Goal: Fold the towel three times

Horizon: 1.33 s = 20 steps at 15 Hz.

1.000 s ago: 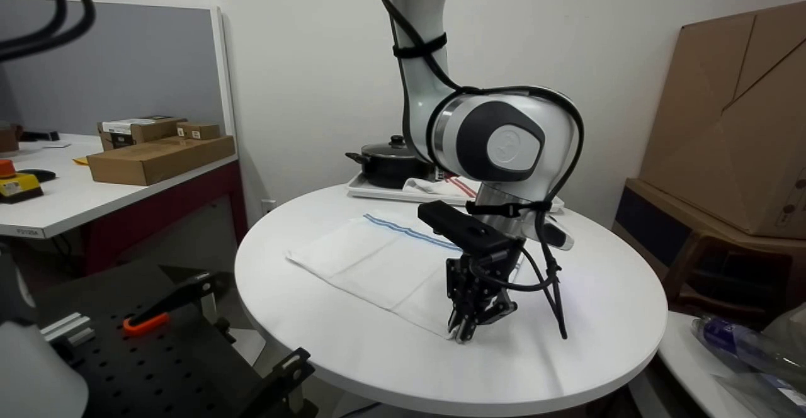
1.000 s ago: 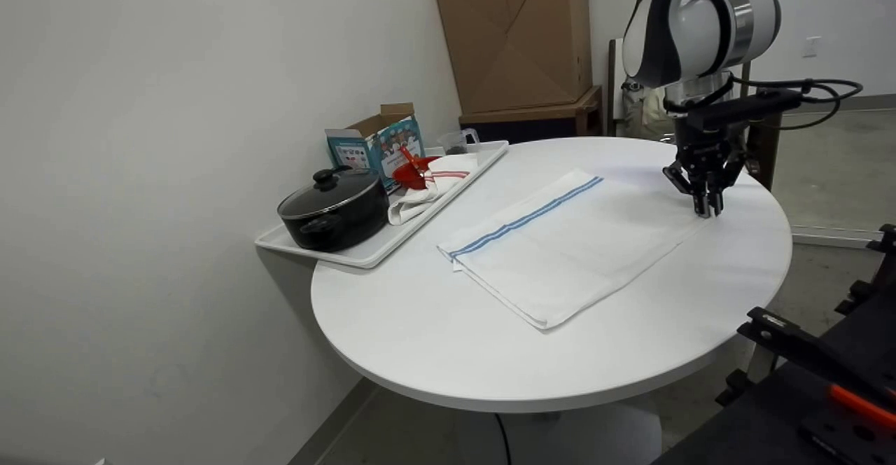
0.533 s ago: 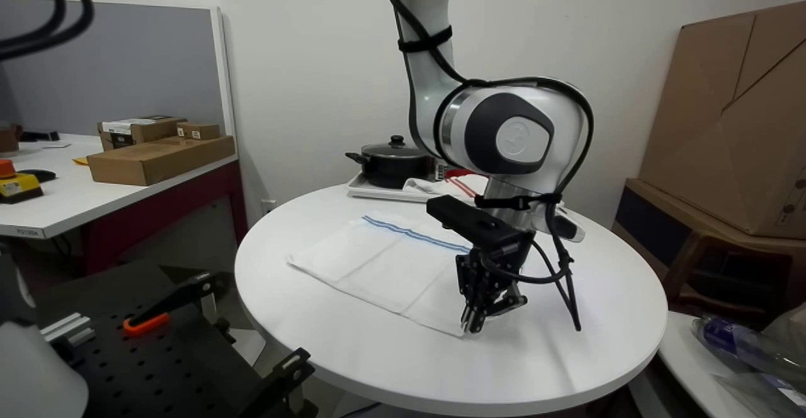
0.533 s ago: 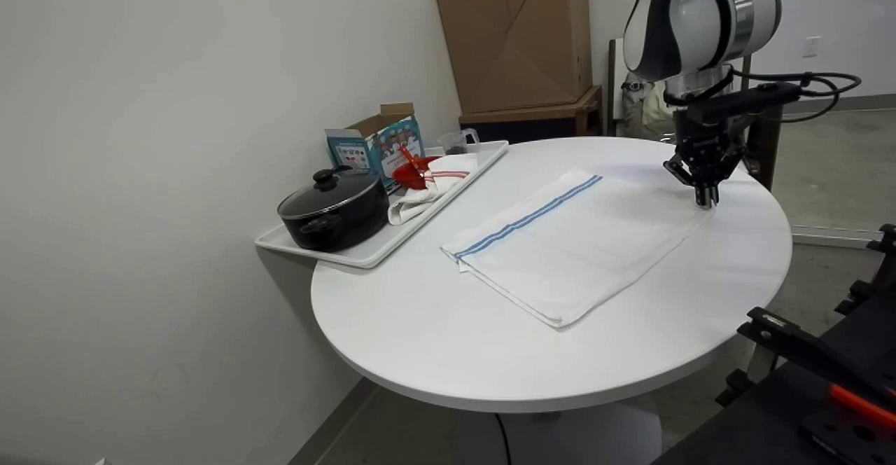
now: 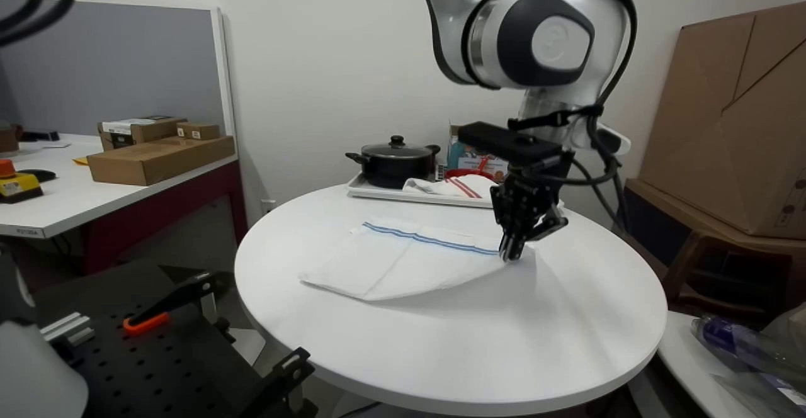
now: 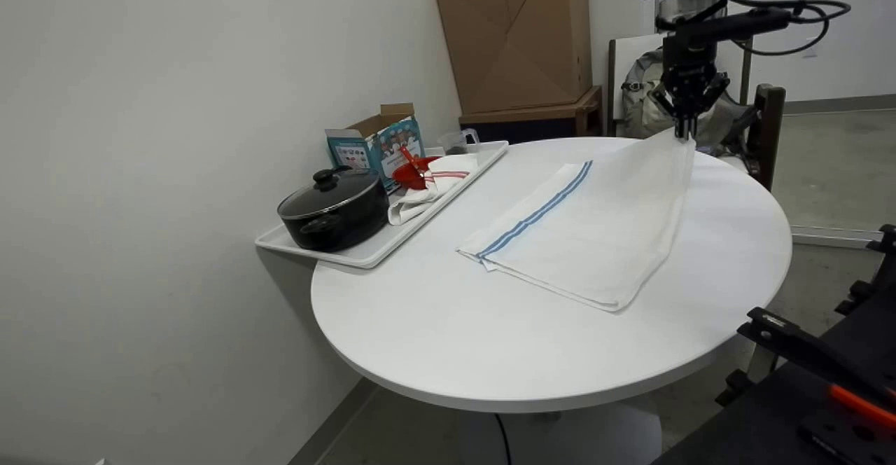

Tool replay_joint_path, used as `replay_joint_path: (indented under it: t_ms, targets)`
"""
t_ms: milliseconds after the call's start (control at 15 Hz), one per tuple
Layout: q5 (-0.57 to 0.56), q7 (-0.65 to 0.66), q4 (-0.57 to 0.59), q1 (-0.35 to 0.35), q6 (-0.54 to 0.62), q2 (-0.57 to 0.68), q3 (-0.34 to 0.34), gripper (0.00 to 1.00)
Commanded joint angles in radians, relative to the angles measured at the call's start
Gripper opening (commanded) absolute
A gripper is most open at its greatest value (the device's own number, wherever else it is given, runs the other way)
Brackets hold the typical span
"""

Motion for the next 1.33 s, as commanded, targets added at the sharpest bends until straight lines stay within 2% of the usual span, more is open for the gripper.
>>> replay_joint_path:
  t_ms: [0, 267, 733, 933, 1267]
  targets:
    - [0.008, 0.005, 0.01, 0.003, -0.074, -0.093, 0.005, 0.01]
    - [-0.051, -0.007, 0.008, 0.062, -0.135, -0.125, 0.032, 0.01]
    - [-0.134, -0.07, -0.037, 0.166, -0.312, -0.094, 0.115, 0.01]
    - [-0.164, -0.112, -0.07, 0.184, -0.412, -0.089, 0.132, 0.01]
    - [-0.258, -0.145, -0.094, 0.194, -0.593, -0.072, 0.124, 0.01]
